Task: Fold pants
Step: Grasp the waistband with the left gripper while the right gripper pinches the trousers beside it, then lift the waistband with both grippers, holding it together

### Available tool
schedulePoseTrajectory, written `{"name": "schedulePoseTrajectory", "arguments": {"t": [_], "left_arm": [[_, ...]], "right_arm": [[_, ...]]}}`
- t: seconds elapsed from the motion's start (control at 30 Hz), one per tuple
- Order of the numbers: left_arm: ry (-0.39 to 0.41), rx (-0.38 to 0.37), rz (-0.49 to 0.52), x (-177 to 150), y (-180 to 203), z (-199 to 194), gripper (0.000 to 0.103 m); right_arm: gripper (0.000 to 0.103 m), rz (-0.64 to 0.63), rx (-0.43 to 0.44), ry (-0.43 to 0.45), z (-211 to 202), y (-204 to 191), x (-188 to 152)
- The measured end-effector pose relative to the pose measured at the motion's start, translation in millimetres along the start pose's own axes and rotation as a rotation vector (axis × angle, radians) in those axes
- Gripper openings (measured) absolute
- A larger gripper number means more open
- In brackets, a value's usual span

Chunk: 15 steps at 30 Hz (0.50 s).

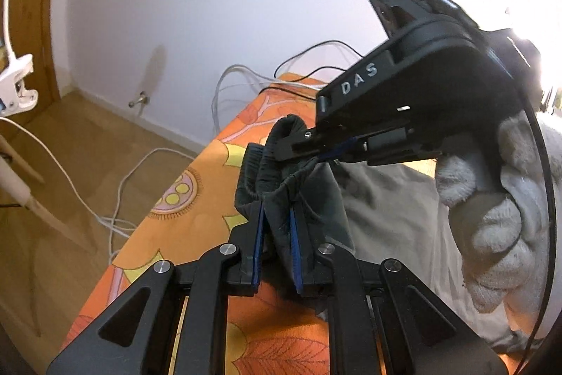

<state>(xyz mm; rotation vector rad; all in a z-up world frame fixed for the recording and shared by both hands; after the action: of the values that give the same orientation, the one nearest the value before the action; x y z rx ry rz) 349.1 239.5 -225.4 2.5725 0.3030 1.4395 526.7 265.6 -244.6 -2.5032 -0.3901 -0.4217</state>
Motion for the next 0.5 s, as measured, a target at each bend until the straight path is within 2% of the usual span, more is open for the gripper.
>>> {"name": "schedulePoseTrajectory", "arguments": {"t": [0.3,0.4,0.5], "left_arm": [[-0.052,-0.012,-0.050,-16.7,5.5,-0.3,0.015],[-0.082,-0.025,-0.073,-23.3,2.7,-5.5,0.020],[-0.113,-0.038,-0.113,-29.5,-3.7,-8.6,0.031]], "right_arm": [[0.006,-0.012,-0.009,-0.012,11.6,-1.6,-7.7],[0.006,-0.030,-0.025,-0.017,11.5,-0.8,-9.0],[0.006,-0.043,-0.056,-0.011,7.8,7.7,-7.7]]}}
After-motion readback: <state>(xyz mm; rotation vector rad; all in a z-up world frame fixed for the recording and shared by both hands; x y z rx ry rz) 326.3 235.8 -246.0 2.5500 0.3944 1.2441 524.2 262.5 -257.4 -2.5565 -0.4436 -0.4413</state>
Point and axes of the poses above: each gripper's, at about its wrist camera, not at the fingertips, and z roughly the way its jaws point, y to its right, x to its top, the point moved 5 cm from there along z, roughly the way its jaws point, and after that the axes turned 8 degrees about y, right-handed, at the moved point
